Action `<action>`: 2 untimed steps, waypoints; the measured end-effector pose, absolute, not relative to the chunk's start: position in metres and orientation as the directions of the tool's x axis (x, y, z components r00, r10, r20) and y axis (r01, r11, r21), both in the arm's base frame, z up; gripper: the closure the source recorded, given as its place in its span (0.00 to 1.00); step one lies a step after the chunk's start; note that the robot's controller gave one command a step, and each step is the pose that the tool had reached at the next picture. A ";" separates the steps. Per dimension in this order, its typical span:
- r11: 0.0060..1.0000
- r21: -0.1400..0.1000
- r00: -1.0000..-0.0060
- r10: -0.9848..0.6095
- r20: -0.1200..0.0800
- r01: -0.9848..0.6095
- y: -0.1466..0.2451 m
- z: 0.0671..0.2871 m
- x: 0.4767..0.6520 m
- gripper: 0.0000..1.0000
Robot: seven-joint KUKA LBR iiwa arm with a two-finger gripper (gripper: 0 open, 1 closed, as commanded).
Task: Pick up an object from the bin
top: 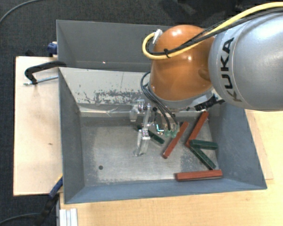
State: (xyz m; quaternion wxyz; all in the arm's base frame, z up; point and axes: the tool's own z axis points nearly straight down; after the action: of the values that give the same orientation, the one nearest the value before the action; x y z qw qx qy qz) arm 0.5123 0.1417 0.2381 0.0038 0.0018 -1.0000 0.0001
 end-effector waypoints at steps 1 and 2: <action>0.984 0.000 -0.984 -0.176 0.008 -0.176 0.091 0.085 0.506 0.00; 0.914 -0.003 -0.914 -0.405 -0.007 -0.405 0.004 0.071 0.532 0.00</action>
Offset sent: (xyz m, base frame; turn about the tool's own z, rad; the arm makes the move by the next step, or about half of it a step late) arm -0.0049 -0.0501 -0.1496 -0.1744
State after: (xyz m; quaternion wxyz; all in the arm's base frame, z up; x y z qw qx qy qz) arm 0.5323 0.0042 0.0715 -0.0039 0.2070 -0.9783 0.0006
